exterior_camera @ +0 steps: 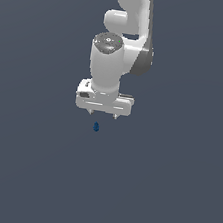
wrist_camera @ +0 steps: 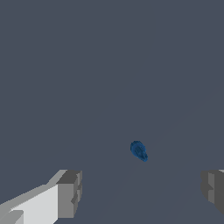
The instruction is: Pick up the object and move it to a goal position.
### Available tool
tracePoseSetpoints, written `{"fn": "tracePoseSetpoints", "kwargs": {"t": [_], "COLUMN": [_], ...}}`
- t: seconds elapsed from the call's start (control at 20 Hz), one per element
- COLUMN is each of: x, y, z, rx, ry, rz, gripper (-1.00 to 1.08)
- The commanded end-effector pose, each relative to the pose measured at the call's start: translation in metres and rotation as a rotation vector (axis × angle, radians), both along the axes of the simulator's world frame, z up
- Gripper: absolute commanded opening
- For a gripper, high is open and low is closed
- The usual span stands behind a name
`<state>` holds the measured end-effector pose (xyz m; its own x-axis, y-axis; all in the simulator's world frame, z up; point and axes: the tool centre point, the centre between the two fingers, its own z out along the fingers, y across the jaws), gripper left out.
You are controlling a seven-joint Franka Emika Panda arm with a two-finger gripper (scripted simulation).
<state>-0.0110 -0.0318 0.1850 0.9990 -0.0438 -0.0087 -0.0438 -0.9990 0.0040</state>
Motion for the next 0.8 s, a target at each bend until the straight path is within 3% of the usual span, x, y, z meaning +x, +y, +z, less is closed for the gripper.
{"fn": "tracePoseSetpoints", "kwargs": {"t": [0.0, 0.75], "x": [0.0, -0.008], "y": [-0.001, -0.013], "z": [-0.002, -0.026], "rx": [-0.001, -0.005], "ry": [0.0, 0.003], "rz": [0.015, 0.287], "gripper": [1.0, 1.0]}}
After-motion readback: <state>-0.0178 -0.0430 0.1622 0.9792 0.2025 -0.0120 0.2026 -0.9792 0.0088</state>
